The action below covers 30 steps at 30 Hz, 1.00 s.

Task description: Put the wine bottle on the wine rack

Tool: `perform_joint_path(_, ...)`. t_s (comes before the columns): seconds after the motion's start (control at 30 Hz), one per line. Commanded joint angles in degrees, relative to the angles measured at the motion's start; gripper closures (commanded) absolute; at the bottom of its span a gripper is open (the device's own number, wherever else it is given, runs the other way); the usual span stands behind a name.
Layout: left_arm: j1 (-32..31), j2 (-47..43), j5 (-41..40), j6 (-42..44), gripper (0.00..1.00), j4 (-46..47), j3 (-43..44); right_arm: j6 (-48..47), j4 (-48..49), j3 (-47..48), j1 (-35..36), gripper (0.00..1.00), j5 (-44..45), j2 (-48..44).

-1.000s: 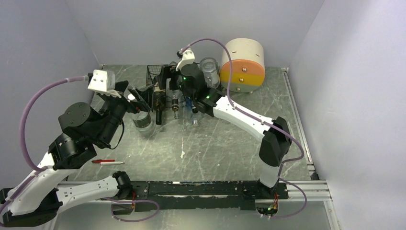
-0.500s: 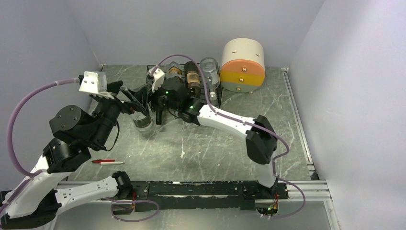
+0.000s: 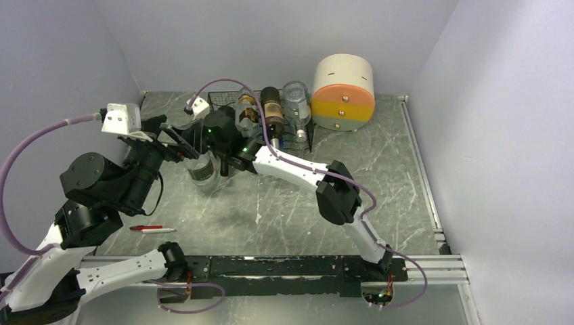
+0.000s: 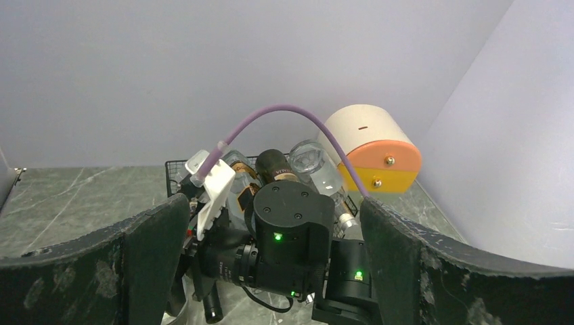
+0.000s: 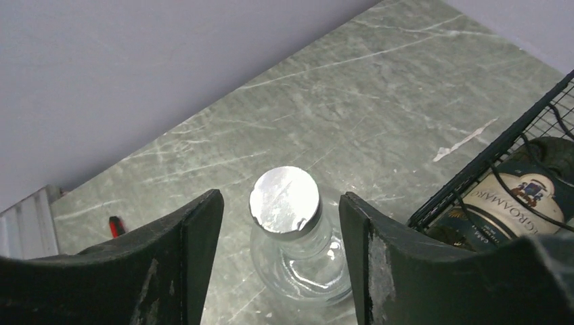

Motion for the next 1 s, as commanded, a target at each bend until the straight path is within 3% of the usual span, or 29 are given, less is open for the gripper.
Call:
perform_joint_path(0.0,0.04,-0.09,-0.99,-0.15,0.01,0.32,1.31,-3.29,-0.99,3.29,0.59,0.37,3.14,1.89)
perform_joint_path(0.17,0.04,0.51,-0.99,-0.28,0.01,-0.04,1.71,-4.97,-0.77,2.52,0.84,0.50,3.31,2.00)
perform_joint_path(0.7,0.01,2.50,0.23,0.93,0.01,-0.14,5.07,-5.75,-2.98,7.05,0.78,0.44,2.97,6.07)
perform_joint_path(0.83,0.03,2.80,-0.18,0.88,0.01,-0.45,5.16,-6.11,-1.83,6.37,0.83,0.66,2.13,6.01)
perform_joint_path(0.97,0.04,2.89,-0.05,0.46,0.01,-0.71,5.04,-6.70,-0.34,3.40,0.84,0.97,1.50,4.16)
